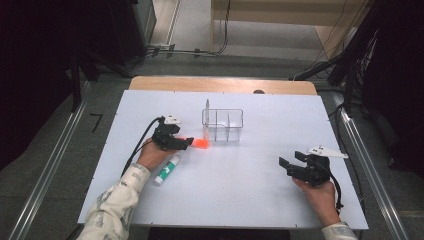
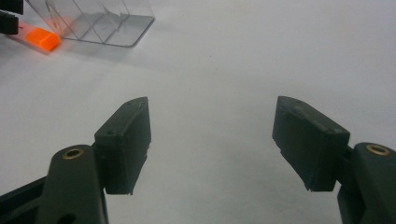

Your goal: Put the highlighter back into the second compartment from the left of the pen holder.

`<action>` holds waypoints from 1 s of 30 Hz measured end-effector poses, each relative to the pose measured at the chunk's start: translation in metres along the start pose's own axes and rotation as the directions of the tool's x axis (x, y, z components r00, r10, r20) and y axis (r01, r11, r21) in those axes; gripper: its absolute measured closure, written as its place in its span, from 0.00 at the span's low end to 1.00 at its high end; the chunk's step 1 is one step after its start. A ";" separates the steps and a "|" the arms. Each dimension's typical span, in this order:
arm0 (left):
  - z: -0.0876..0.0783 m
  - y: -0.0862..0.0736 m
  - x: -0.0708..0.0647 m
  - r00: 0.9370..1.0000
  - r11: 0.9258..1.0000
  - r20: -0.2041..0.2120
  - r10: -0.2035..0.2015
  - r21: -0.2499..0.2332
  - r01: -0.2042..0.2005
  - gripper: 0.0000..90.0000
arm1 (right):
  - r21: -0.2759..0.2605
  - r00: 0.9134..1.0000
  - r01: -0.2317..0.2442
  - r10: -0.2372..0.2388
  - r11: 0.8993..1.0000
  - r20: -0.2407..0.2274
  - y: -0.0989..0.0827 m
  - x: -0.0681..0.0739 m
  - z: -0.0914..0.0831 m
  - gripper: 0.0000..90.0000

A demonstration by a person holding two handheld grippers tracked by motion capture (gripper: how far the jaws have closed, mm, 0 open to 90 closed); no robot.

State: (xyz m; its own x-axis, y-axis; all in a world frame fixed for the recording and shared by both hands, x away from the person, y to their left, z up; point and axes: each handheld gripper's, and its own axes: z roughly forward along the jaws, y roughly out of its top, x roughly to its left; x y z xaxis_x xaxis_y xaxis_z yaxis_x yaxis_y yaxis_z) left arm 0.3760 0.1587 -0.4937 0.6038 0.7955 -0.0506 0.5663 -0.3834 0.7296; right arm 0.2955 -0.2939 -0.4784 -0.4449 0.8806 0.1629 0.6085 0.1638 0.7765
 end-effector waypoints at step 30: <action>0.005 -0.003 0.000 0.996 0.998 0.071 0.052 0.028 -0.054 0.40 | 0.008 1.000 -0.002 0.002 1.000 -0.002 0.000 0.000 0.001 0.30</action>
State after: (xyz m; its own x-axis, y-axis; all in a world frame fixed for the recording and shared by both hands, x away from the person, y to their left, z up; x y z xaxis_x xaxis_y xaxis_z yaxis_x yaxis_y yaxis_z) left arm 0.3766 0.1574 -0.4993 0.6706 0.7393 -0.0608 0.5482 -0.4388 0.7120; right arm 0.2963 -0.2939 -0.4793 -0.4448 0.8802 0.1655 0.6148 0.1657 0.7711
